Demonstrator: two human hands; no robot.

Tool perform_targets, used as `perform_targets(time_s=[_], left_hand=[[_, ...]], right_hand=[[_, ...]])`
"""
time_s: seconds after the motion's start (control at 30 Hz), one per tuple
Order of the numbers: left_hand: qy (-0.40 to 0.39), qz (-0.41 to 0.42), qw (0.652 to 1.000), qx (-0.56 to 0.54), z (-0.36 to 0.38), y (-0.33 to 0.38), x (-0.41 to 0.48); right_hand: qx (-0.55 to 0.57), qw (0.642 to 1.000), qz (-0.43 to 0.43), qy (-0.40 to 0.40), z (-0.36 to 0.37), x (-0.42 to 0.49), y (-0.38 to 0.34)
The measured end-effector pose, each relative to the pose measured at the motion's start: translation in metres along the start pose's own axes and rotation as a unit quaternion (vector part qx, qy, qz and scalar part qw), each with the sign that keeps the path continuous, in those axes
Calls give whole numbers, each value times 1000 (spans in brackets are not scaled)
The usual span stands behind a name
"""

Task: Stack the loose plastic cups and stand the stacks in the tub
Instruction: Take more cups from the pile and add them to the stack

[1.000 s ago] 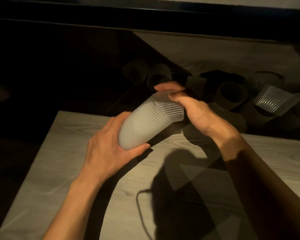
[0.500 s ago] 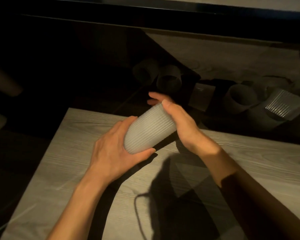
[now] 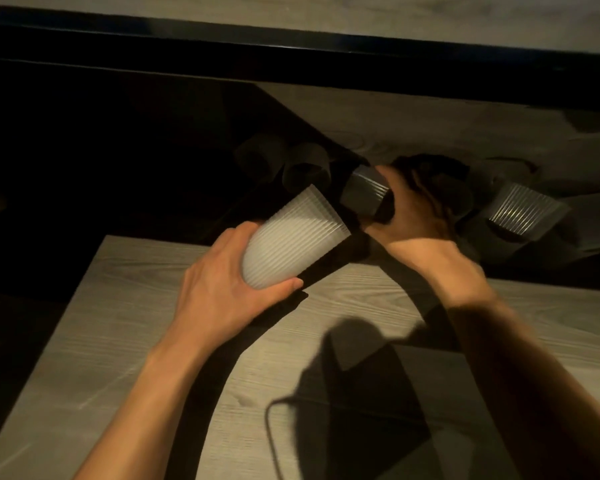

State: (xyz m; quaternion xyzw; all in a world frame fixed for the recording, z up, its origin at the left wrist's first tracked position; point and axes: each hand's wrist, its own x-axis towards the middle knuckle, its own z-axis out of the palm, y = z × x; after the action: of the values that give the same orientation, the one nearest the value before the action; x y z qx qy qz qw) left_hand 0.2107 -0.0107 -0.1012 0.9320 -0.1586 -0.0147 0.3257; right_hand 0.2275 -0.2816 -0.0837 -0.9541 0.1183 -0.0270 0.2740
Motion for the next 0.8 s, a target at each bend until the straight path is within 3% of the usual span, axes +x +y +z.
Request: perform_targets(time_s=[0.07,0.13,0.4,0.5,0.6,0.7,0.73,0.8], left_hand=[[5,3,1000,4,1,1,3],[11,8,1000,14,1,1,4],[36,67,995,60,-6,-1,5],[36,76,995,59,-4,-1,4],[43,50,997,36,-5,-7,-1],[54,21,998,17,-11,-16,-5],[61,14,998,17,-13,-18,-6],[70,5,997,23,-15,-20,-5]], right_hand=[[203,979,11,-6,-8,-11,-2],[307,951,-5,-24,-13,-19,1],[305,913,-71,-263,-15,-22,-15],[306,904,-55,-294,-1,-25,-31],[302,926,-54,-221,11,-25,-43],[364,931,-25,-6,23,-1,-51],[341,938,-36,54,28,13,-49],[212,973,-59,71,42,41,-41]])
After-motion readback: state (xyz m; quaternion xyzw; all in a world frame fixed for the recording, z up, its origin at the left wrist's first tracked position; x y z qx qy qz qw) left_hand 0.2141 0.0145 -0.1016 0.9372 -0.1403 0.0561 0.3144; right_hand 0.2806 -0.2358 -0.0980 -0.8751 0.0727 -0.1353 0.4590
